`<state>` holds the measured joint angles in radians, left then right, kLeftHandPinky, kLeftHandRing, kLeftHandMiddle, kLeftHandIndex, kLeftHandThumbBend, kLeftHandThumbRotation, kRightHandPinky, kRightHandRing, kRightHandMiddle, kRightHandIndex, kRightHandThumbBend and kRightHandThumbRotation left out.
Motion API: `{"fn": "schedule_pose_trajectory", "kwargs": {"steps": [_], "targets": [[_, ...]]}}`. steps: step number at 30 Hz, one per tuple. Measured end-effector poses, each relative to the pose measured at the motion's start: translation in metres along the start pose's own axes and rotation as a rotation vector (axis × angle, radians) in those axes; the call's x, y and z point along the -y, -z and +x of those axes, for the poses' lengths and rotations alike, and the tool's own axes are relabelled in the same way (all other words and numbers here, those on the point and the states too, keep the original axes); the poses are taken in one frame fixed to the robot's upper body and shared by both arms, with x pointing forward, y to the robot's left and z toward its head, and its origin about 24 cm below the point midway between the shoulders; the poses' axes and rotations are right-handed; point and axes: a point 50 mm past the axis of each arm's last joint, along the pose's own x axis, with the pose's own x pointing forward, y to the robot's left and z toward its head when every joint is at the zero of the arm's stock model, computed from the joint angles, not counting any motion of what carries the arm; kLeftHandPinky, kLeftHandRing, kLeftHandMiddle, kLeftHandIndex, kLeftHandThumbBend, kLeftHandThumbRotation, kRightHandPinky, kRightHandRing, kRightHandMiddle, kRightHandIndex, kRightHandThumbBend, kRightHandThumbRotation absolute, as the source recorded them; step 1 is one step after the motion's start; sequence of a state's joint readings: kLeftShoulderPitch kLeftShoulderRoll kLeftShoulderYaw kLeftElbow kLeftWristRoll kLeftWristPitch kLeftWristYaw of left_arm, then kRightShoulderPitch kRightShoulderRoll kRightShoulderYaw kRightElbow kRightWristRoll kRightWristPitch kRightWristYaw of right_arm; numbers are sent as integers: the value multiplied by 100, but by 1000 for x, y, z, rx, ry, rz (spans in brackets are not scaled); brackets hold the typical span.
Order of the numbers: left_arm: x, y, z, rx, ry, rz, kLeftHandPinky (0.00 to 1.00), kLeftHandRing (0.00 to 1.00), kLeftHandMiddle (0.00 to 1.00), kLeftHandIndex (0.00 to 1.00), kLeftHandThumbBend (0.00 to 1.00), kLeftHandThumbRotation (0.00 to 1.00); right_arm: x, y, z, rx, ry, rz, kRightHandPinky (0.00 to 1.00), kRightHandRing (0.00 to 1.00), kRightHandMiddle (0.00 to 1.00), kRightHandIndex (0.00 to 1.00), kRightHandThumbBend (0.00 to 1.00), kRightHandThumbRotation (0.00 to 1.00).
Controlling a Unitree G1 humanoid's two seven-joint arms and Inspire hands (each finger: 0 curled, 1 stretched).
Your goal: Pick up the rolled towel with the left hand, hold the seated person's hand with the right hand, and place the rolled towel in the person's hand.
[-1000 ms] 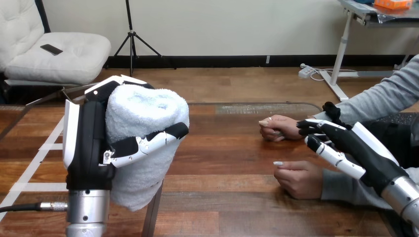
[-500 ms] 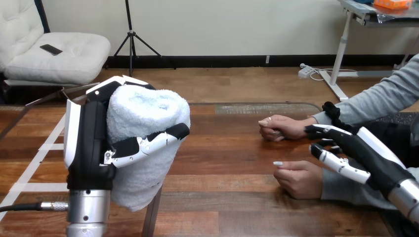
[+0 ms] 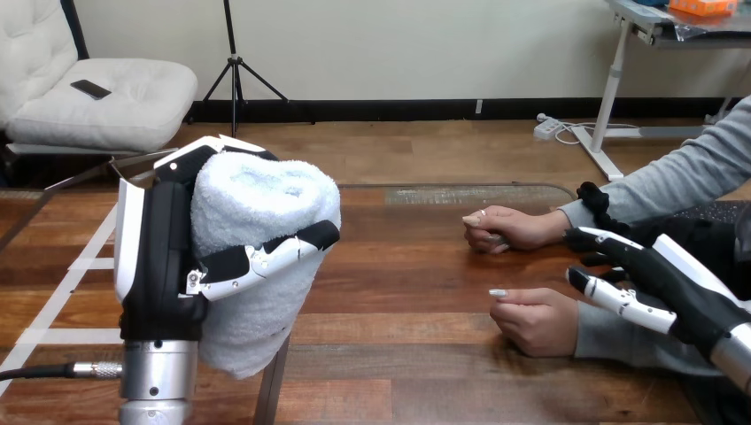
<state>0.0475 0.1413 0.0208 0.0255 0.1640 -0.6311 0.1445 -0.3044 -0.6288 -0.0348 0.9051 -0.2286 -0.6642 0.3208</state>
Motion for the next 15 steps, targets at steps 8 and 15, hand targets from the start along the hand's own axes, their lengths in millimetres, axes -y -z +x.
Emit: {"fn": "schedule_pose_trajectory", "kwargs": {"steps": [8,15], "targets": [[0,0,0,0,1,-1,30,35,39,39,72,0,2,4,-1,-40,-24,1,86,92,93,93,73,48],[0,0,0,-1,3,-2,30,35,39,39,71,0,4,4,2,-62,-45,-4,87,93,94,93,83,41]]}}
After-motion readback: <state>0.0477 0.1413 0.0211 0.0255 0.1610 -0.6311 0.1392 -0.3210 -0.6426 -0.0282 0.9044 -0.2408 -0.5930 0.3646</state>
